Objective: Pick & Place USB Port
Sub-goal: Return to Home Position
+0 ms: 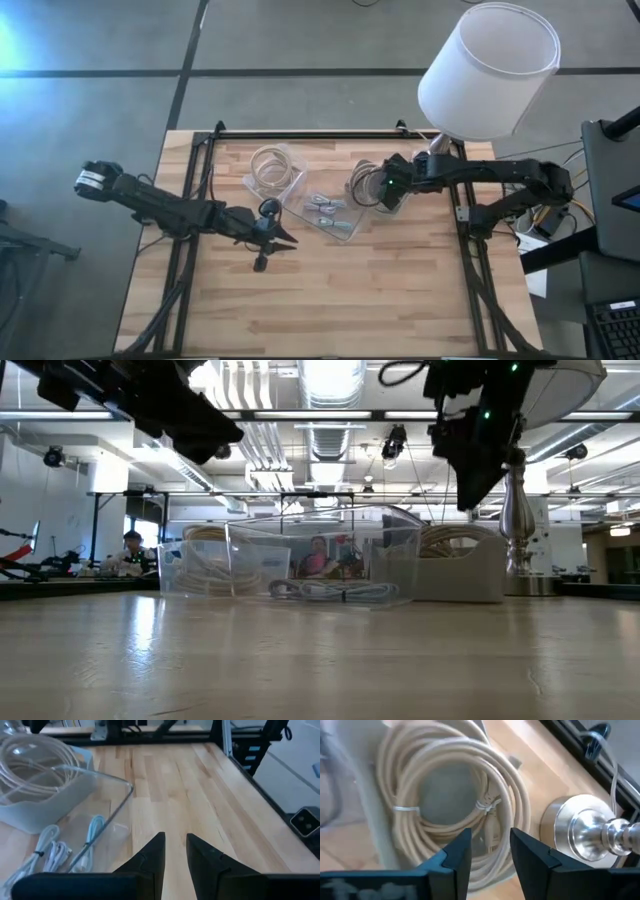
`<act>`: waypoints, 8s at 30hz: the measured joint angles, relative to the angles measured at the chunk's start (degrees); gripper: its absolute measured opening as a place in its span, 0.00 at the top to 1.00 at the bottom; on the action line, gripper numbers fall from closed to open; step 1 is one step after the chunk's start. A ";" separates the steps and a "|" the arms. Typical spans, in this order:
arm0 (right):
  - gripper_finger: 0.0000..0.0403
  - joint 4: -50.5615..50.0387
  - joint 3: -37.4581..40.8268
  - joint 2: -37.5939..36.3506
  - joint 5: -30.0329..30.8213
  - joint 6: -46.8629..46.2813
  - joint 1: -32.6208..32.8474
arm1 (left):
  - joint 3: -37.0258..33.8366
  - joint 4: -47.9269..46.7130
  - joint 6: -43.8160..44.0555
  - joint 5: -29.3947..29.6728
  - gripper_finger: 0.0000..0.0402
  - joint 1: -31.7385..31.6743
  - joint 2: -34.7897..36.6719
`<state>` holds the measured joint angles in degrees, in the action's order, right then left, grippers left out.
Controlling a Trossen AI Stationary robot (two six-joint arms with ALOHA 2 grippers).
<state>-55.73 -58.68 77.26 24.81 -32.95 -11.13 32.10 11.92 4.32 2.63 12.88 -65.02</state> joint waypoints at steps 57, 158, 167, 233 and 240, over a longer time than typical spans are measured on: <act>0.76 75.13 55.78 -55.93 -24.36 28.83 5.83 | -30.83 -8.79 -13.09 16.68 0.80 -0.04 64.99; 0.79 73.10 58.12 -57.93 -24.71 37.50 5.85 | -31.69 -8.50 -12.68 16.57 0.80 -0.03 64.77; 0.77 73.09 58.12 -57.95 -24.71 37.48 5.83 | -31.69 -8.50 -12.68 16.57 0.80 -0.03 64.77; 0.77 73.08 58.12 -57.95 -24.71 37.48 5.81 | -31.69 -8.50 -12.68 16.57 0.80 -0.02 64.77; 0.80 73.09 58.12 -57.95 -24.71 37.49 5.81 | -31.69 -8.50 -12.68 16.57 0.80 -0.03 64.77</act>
<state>17.36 -0.56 19.31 0.10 4.55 -5.32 0.40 3.42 -8.36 19.20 12.86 -0.25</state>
